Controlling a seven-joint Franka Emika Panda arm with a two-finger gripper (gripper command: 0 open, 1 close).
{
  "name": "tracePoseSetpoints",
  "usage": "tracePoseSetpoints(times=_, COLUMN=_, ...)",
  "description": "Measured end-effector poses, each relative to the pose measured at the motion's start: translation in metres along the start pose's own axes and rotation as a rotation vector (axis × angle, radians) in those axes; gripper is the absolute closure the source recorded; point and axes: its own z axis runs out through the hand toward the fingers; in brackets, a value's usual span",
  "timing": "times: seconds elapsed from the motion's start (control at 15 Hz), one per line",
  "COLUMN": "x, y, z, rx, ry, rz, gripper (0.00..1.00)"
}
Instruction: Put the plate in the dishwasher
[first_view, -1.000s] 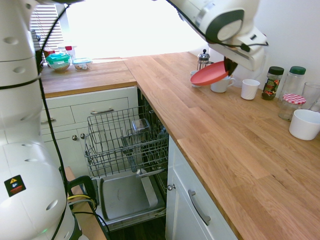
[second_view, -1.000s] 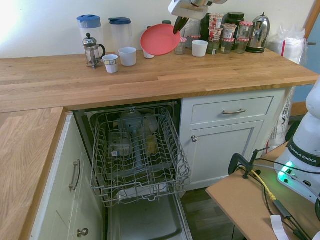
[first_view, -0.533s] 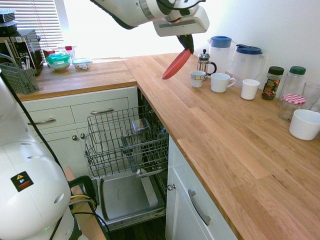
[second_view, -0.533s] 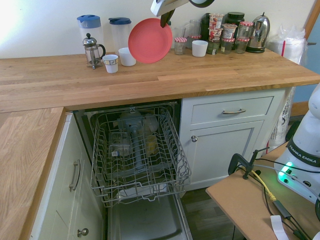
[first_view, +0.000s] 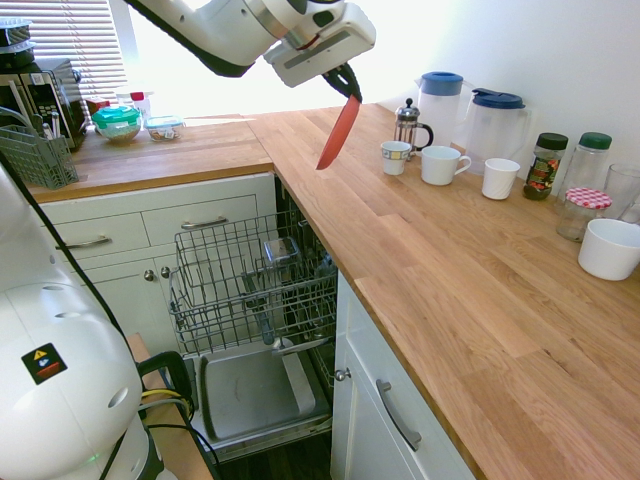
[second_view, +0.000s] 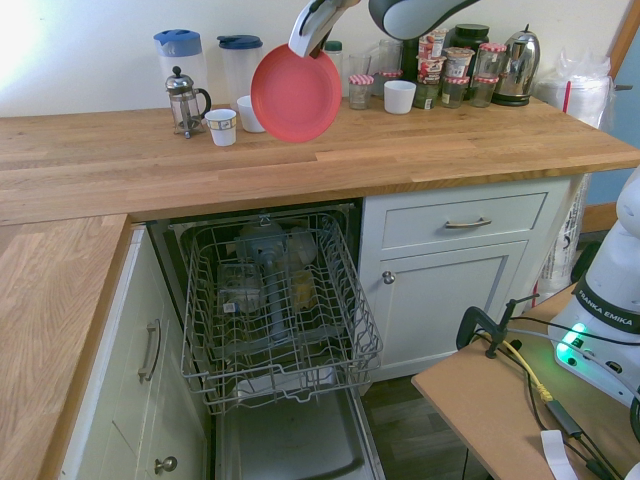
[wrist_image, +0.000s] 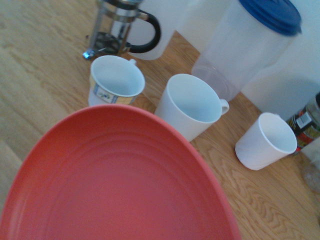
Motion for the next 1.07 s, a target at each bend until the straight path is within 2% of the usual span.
tracePoseSetpoints(times=0.13, x=-0.036, y=-0.038, z=-0.026, rx=-0.011, ry=0.051, rz=-0.135, gripper=1.00)
tracePoseSetpoints(times=0.4, x=-0.115, y=-0.123, z=-0.091, rx=0.061, ry=0.147, rz=-0.407, gripper=1.00)
tracePoseSetpoints(times=0.6, x=-0.148, y=-0.163, z=-0.091, rx=0.095, ry=0.166, rz=-0.569, gripper=1.00)
tracePoseSetpoints(times=1.07, x=-0.171, y=-0.189, z=-0.066, rx=0.013, ry=0.146, rz=-0.706, gripper=1.00)
